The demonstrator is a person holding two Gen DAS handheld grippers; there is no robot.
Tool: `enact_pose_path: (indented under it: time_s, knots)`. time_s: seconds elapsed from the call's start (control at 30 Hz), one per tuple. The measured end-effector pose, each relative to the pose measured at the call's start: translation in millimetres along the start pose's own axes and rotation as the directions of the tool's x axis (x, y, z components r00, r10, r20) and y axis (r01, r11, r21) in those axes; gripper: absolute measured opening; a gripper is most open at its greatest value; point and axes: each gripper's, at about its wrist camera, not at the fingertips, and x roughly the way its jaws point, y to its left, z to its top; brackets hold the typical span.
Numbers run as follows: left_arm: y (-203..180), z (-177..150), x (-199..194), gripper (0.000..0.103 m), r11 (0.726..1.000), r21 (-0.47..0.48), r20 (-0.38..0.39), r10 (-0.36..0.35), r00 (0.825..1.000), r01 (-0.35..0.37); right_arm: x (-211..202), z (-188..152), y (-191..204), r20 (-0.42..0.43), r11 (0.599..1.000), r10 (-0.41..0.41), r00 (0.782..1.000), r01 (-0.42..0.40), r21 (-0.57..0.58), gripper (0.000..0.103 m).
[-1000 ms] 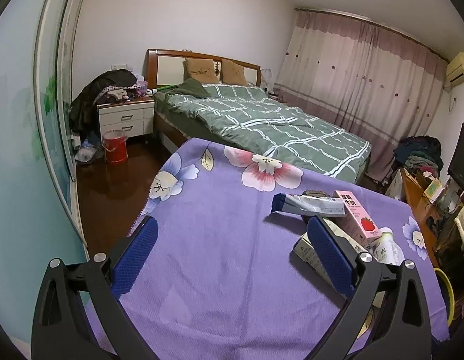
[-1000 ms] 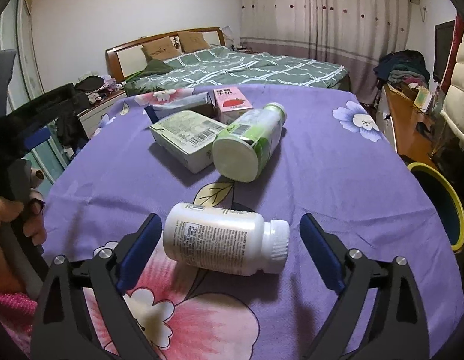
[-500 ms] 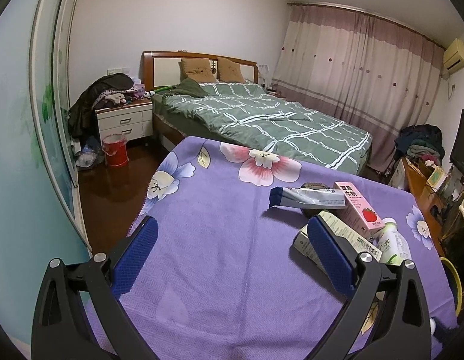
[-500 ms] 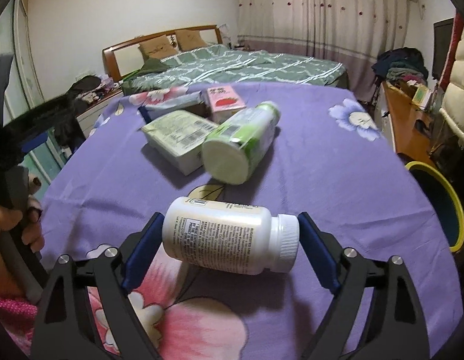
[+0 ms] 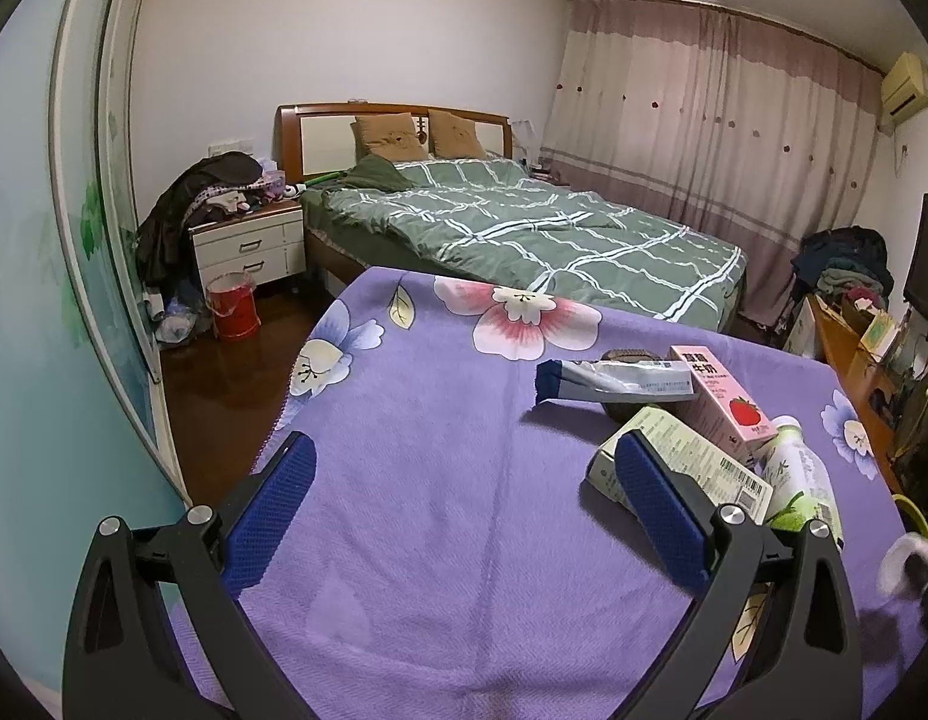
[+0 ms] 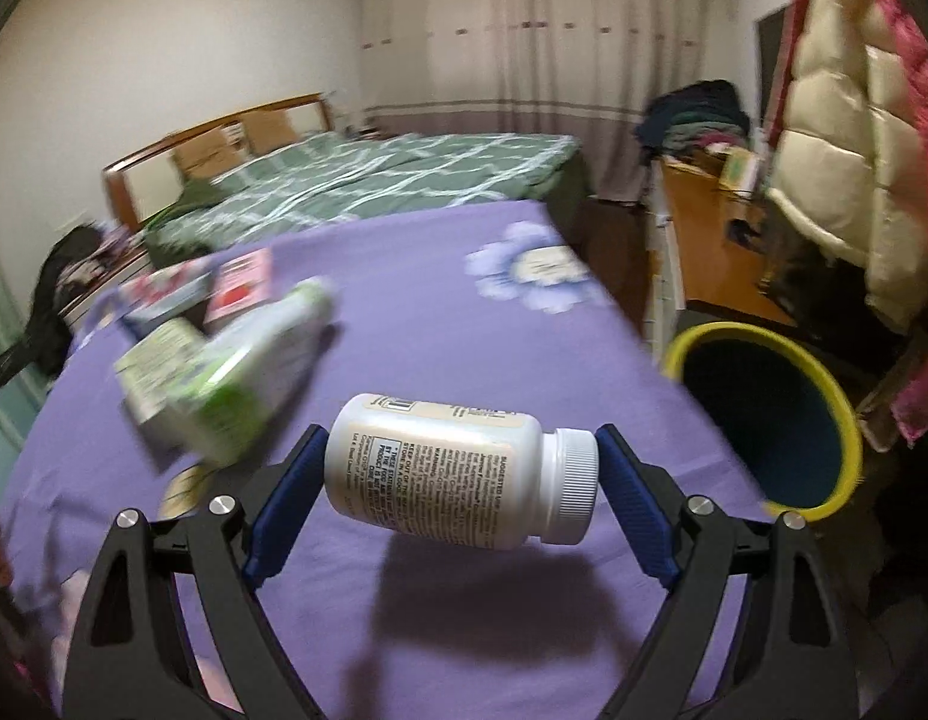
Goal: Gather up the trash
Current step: 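Carry the pill bottle over the bin and open the right gripper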
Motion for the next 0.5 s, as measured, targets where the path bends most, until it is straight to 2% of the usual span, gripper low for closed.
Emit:
enact_pose_path:
  time_s: [0.17,0.33,0.5]
  knots:
    - [-4.9,-1.3,1.8,0.098,1.000,0.025,-0.002,0.000,1.000,0.000,12.3,15.1,-51.6,0.023,0.992,-0.105,0.994,0.103,0.074,0.084]
    - [-11.2,-2.5,3.5,0.098,0.999,0.053,-0.004,-0.003,1.000,0.003,29.5,26.8,-102.4,0.015,0.970,-0.200,0.980,0.196,0.145,0.084]
    - [-13.8,-2.7,3.2,0.098,0.998,0.064,0.001,-0.005,1.000,0.004,47.8,35.0,-135.3,-0.014,0.948,-0.242,0.970,0.240,0.207,0.084]
